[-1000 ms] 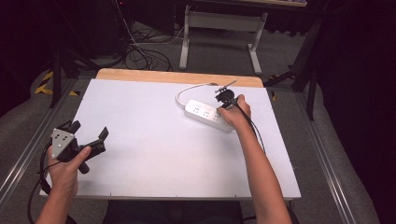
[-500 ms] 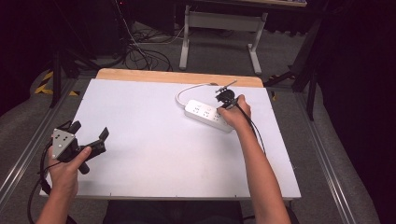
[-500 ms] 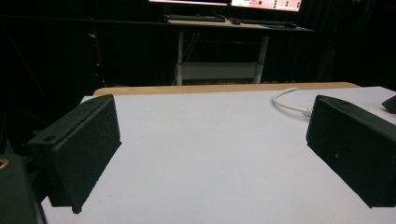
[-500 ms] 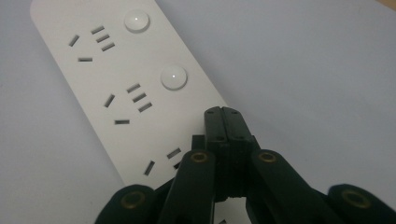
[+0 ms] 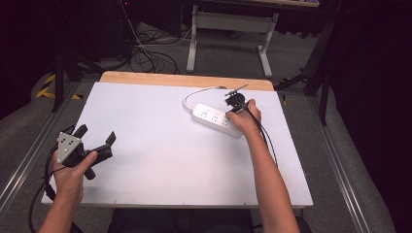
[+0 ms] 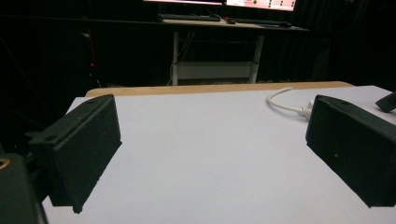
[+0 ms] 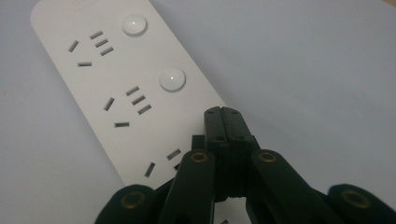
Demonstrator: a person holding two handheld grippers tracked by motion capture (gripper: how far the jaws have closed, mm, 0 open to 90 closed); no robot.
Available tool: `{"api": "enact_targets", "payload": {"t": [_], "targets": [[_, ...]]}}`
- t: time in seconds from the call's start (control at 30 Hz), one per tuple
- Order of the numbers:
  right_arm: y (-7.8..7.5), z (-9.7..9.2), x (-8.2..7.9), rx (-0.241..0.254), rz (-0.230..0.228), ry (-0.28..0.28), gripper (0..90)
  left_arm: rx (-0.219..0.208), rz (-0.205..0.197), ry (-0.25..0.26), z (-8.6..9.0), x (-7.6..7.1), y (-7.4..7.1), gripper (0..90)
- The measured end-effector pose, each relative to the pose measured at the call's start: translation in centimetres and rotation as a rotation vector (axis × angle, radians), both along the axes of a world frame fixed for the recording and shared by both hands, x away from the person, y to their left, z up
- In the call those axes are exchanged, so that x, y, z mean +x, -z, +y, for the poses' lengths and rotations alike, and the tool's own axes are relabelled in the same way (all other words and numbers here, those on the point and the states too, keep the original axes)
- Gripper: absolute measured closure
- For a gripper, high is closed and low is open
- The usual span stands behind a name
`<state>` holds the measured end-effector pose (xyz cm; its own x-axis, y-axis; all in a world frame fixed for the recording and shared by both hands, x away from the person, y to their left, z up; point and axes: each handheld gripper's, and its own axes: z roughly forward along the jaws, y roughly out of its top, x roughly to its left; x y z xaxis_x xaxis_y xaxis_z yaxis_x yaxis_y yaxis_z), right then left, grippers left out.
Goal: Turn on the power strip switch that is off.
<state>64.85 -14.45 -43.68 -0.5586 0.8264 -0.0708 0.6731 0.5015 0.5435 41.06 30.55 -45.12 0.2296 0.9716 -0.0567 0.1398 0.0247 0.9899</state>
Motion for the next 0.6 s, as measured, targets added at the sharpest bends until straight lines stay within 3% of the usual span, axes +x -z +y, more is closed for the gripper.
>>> {"api": "enact_targets", "payload": {"t": [0.6], "targets": [[-0.09,-0.45,0.14,0.032,0.005,-0.009,90.0,-0.002,0.006,0.0,-0.06,0.25,0.08,3.9]]}}
